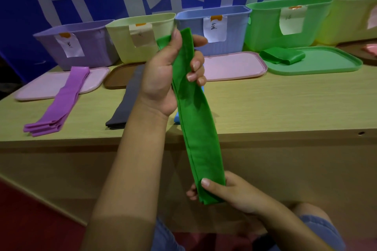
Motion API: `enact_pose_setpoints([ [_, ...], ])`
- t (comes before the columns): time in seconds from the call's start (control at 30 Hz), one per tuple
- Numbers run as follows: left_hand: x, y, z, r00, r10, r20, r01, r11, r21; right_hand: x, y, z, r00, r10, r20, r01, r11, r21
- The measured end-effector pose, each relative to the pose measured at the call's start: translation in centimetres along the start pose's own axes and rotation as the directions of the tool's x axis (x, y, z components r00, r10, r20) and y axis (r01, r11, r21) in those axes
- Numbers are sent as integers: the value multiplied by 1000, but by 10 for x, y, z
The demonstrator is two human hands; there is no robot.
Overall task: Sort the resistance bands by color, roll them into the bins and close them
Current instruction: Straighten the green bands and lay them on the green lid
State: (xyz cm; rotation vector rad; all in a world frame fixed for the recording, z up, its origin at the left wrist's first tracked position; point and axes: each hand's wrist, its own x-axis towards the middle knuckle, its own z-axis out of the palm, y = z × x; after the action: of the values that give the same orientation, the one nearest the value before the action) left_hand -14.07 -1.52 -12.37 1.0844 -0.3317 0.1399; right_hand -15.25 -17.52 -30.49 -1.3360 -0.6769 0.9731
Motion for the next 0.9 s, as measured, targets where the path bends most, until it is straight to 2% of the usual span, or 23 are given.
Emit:
enact_pose_setpoints([
  [0.37,11,11,7,999,-9,-33,13,993,117,6,17,10,966,-91,-243,41,978,-203],
  [0.5,10,1,9,998,-26,-64,33,994,103,9,25,15,938,-77,-338,29,989,-144],
  [0.63,7,-6,10,997,32,-64,-28,998,63,1,18,8,935,-75,-347,22,988,-155],
  [0.7,5,-6,10,996,64,-54,-62,997,42,-10,3,-3,928,-111,-357,17,967,-255],
  [0.8,2,-8,8,996,74,-49,-72,997,42,-34,-33,-19,916,-219,-337,22,864,-503],
  [0.9,4,-11,9,993,81,-87,-81,997,1,-57,-73,-24,918,-257,-301,44,821,-569],
])
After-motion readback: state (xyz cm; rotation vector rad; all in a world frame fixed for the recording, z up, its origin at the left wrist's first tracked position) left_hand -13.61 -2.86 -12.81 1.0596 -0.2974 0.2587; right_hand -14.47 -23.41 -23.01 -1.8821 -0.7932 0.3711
